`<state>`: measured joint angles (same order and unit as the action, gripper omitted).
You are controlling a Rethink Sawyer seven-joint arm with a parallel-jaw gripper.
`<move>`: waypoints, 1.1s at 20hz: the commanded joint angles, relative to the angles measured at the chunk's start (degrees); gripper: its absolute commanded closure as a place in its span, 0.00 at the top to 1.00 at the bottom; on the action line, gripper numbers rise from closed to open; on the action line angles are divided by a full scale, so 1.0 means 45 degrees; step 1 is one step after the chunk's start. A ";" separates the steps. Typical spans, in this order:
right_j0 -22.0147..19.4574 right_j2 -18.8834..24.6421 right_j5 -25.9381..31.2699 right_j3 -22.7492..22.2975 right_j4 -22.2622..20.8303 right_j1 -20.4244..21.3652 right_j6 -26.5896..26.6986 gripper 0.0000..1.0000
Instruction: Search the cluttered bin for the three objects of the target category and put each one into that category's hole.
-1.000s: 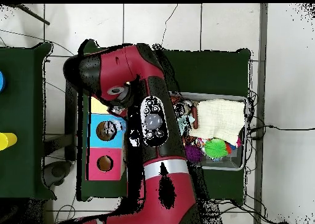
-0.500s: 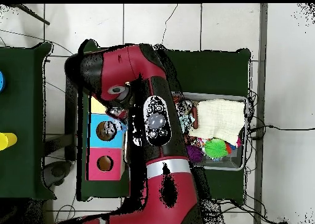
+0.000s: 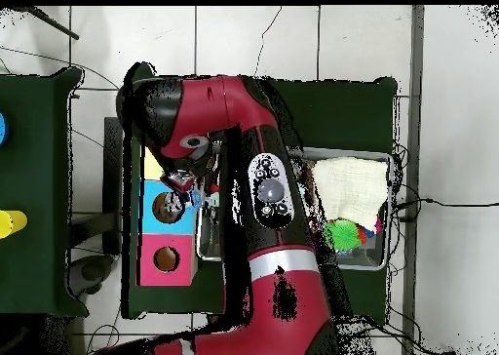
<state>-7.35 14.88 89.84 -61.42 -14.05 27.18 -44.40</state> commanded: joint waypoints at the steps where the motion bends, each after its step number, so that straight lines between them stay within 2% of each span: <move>1: -0.0276 0.0856 -0.1045 -0.1570 0.0040 -0.0639 -0.0244 1.00; 8: -0.0129 0.0686 -0.1116 -0.1362 -0.0353 -0.0909 -0.0323 1.00; 11: -0.0141 0.0719 -0.1547 -0.1430 -0.0344 -0.1034 -0.0370 1.00; 14: -0.0289 0.0878 -0.2150 -0.1729 -0.0116 -0.1075 -0.0346 1.00; 19: -0.0336 0.0903 -0.2299 -0.1808 0.0005 -0.1265 -0.0342 1.00; 22: -0.0557 0.1138 -0.2835 -0.2272 0.0620 -0.1396 -0.0602 1.00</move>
<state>-7.85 15.07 84.25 -63.59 -12.95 23.89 -44.40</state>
